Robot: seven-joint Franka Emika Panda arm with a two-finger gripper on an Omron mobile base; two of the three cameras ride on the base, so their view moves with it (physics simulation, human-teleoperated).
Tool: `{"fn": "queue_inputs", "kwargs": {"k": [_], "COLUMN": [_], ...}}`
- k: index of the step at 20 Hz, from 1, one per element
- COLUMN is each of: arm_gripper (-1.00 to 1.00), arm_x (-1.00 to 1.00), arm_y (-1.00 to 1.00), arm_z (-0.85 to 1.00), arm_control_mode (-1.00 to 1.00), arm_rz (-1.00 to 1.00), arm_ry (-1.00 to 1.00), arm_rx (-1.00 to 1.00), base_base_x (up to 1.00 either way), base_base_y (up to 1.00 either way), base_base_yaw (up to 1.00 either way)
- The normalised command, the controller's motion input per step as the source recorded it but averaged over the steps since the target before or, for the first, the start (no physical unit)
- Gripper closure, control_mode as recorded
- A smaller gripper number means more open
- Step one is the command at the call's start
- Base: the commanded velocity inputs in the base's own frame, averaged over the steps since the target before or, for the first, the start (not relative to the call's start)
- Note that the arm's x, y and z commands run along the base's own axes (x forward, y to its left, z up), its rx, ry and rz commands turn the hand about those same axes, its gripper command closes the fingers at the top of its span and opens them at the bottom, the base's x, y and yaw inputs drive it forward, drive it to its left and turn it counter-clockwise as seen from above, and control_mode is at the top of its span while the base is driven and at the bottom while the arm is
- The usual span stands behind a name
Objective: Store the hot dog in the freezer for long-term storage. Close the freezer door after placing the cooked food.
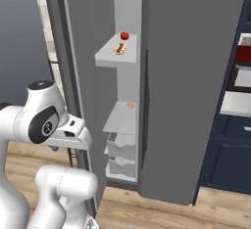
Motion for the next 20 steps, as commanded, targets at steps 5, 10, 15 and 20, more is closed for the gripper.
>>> {"fn": "queue_inputs", "kwargs": {"k": [5, 10, 15, 20], "arm_gripper": [-1.00, -1.00, -1.00, -1.00], "arm_x": [0.00, 0.00, 0.00, 0.22], "arm_y": [0.00, 0.00, 0.00, 0.39], "arm_z": [0.00, 0.00, 0.00, 0.00], "arm_control_mode": [1.00, 1.00, 1.00, -1.00], "arm_rz": [0.00, 0.00, 0.00, -0.13], "arm_ry": [0.00, 0.00, 0.00, -0.10], "arm_rx": [0.00, 0.00, 0.00, 0.00], "base_base_x": [-0.06, 0.00, 0.00, 0.00], "base_base_y": [0.04, 0.00, 0.01, 0.00], "base_base_yaw": [-0.03, 0.00, 0.00, 0.00]}}
